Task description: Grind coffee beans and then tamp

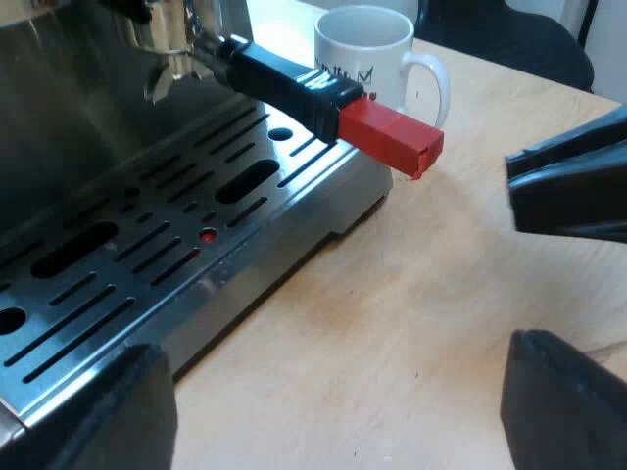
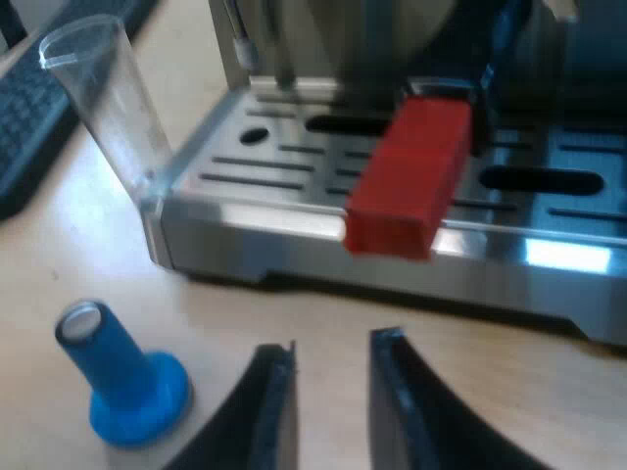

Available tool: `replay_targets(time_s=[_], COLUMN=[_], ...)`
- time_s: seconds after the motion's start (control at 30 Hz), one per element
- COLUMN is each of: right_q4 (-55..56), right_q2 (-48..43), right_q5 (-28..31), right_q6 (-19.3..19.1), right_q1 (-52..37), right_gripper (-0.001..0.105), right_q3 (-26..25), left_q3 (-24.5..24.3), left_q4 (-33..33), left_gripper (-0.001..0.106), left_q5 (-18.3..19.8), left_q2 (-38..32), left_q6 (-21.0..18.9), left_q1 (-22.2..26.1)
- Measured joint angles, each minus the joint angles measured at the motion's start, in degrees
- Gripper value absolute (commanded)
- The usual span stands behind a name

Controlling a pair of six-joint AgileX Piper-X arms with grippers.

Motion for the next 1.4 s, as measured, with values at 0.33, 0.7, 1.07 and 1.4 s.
replay_targets(time_s=[0.33, 0.7, 1.07, 1.4], right_q4=[-7.8, -11.8, -16.6, -19.5], right_q2=[5.9, 8.1, 11.5, 13.2], right_q5=[2.7, 8.1, 9.8, 12.9], right_q6=[-0.7, -0.7, -1.6, -5.1], right_q1=[0.0, 0.0, 0.0, -0.5], right_gripper=[0.011, 0.011, 0.011, 0.011], right_q3=[0.0, 0.0, 0.0, 0.0], left_q3=[0.0, 0.0, 0.0, 0.0], left_q4=[0.2, 0.3, 0.4, 0.4], left_gripper=[0.069, 0.069, 0.069, 0.069], left_q5=[0.0, 0.0, 0.0, 0.0], left_q2=[0.0, 0.0, 0.0, 0.0], left_q6=[0.0, 0.0, 0.0, 0.0], left_q1=[0.0, 0.0, 0.0, 0.0])
